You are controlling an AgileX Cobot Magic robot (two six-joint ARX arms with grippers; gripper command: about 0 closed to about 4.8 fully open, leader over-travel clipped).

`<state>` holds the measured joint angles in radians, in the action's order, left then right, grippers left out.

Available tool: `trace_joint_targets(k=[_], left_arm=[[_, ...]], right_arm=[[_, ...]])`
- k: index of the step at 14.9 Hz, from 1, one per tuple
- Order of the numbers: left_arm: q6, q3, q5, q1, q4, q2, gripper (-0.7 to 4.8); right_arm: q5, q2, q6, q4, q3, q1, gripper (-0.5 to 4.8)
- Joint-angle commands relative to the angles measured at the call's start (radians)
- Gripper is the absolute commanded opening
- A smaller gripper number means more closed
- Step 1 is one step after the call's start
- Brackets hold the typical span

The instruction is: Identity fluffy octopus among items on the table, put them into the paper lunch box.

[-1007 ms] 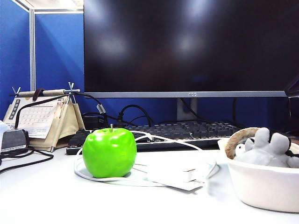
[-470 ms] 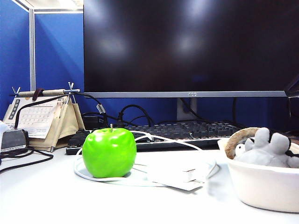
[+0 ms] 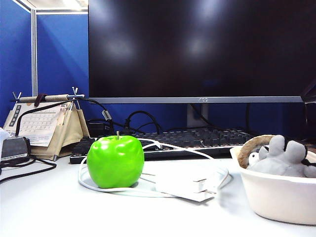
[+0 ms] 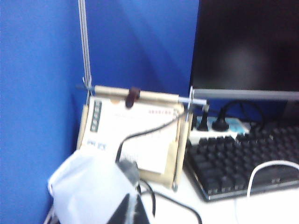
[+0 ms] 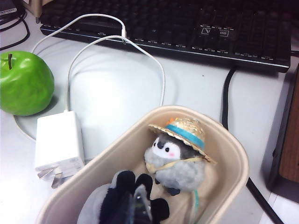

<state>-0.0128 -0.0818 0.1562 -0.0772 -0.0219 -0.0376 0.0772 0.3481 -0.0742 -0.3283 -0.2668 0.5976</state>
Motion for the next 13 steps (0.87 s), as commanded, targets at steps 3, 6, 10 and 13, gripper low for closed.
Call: trace_joint_targets(k=[3, 6, 10, 13], left_arm=[[-0.003, 0.043, 0.002, 0.000, -0.002, 0.034, -0.05], [-0.006, 0.074, 0.000, 0.000, -0.015, 0.035, -0.05], [-0.006, 0.074, -0.026, 0.000, -0.010, 0.035, -0.05], [-0.007, 0.074, -0.047, 0.000, -0.010, 0.034, -0.05]], right_arm=[[-0.001, 0.000, -0.004, 0.014, -0.003, 0.000, -0.02], [-0.001, 0.000, -0.004, 0.014, -0.003, 0.000, -0.02], [-0.001, 0.000, -0.004, 0.014, -0.003, 0.000, -0.02], [-0.001, 0.000, -0.004, 0.014, -0.003, 0.000, -0.02]])
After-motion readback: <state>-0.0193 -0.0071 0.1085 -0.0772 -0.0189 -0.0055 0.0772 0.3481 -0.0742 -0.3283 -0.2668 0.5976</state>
